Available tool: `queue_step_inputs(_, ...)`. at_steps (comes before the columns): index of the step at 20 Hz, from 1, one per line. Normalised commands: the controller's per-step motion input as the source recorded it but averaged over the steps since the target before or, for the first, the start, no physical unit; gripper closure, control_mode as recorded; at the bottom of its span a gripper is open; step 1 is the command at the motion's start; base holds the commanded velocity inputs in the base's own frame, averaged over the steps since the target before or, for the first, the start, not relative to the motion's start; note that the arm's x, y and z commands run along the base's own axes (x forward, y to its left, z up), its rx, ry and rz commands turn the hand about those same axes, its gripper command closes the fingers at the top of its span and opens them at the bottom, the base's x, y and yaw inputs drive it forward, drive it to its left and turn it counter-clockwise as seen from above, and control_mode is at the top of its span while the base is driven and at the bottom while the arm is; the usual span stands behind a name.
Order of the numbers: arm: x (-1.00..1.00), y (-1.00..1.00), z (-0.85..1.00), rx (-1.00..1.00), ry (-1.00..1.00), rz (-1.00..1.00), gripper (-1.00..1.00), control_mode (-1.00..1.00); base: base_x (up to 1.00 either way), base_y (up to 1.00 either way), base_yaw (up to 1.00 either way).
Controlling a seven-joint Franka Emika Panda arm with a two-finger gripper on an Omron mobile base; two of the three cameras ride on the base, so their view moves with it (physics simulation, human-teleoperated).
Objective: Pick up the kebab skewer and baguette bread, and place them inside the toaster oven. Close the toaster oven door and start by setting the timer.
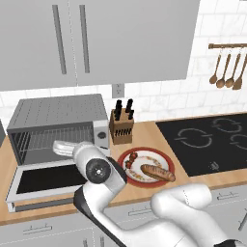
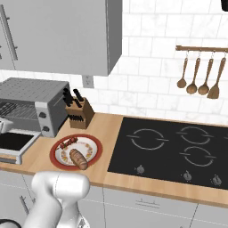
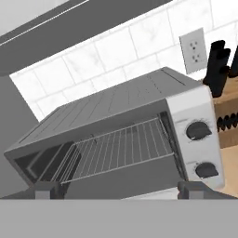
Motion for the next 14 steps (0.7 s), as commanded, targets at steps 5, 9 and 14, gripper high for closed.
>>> queue_step_inputs(5,0.12,0.61,-0.01,0.0,-0.1,-0.01,-1.0,-1.0,0.0,0.0,0.0)
queue_step_inputs(9,0.35,0.27,-0.27,-0.06,0.01,0.0,-1.0,-1.0,0.0,0.0,0.0)
queue_step_inputs(14,0.57,0.14,-0.38,-0.14,0.09,-0.08,-1.0,-1.0,0.0,0.0,0.0)
